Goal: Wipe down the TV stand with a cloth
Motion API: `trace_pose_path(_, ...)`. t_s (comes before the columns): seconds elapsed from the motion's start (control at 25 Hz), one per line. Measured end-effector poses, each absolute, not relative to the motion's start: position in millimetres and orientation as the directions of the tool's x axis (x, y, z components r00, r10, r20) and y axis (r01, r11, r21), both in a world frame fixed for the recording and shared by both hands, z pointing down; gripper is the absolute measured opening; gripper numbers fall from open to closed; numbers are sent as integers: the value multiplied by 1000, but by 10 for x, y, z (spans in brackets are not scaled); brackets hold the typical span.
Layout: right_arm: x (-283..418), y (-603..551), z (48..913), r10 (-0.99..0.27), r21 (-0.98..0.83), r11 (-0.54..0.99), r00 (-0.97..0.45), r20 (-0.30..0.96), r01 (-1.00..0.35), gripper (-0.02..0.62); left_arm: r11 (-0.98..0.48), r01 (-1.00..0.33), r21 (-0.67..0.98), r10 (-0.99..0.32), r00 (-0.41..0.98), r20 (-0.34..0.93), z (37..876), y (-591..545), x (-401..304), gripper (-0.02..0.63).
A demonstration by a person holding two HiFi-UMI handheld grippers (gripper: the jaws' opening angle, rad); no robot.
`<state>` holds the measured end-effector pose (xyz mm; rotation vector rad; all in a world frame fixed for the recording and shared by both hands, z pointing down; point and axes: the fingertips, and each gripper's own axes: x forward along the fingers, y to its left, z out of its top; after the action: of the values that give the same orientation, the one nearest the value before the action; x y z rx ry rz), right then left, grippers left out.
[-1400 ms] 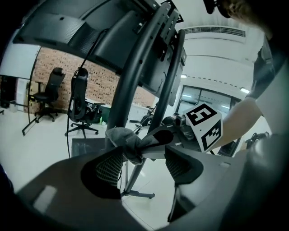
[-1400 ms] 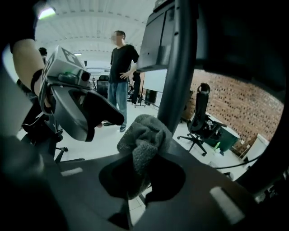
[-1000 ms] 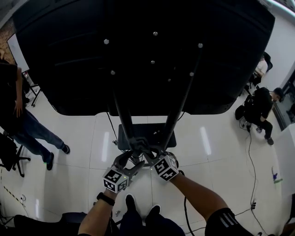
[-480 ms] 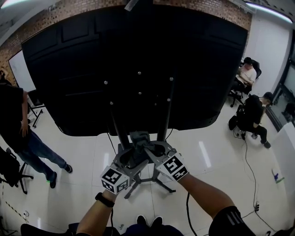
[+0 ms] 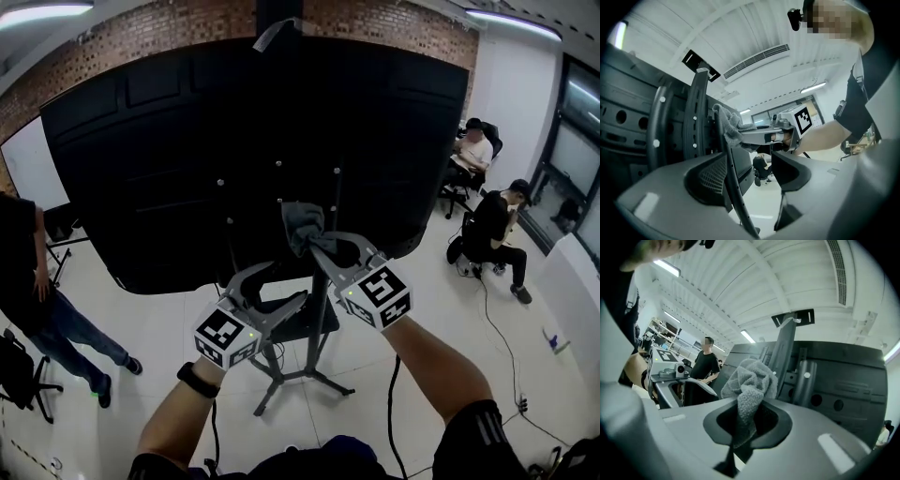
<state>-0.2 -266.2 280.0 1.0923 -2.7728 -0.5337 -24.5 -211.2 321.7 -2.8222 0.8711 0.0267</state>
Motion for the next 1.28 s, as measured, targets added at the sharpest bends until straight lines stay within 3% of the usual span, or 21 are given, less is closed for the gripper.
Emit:
trace_pose_path(0.4, 417, -3004, 1932, -752, 480, 573, -659, -16, -664, 29, -817, -540, -203, -523, 842, -134, 2470, -2337, 8, 321)
trace_pose_path(0.68, 519, -3434, 1524, -747, 571, 570, -663, 59, -591, 29, -798, -562, -218, -538, 827, -162, 2154, -2661, 284, 321)
trace_pose_path(1.28, 589, -3619, 1714, -664, 660, 615, -735, 137, -432, 29, -746, -642, -178, -612, 766, -197, 2139, -3098, 458, 321)
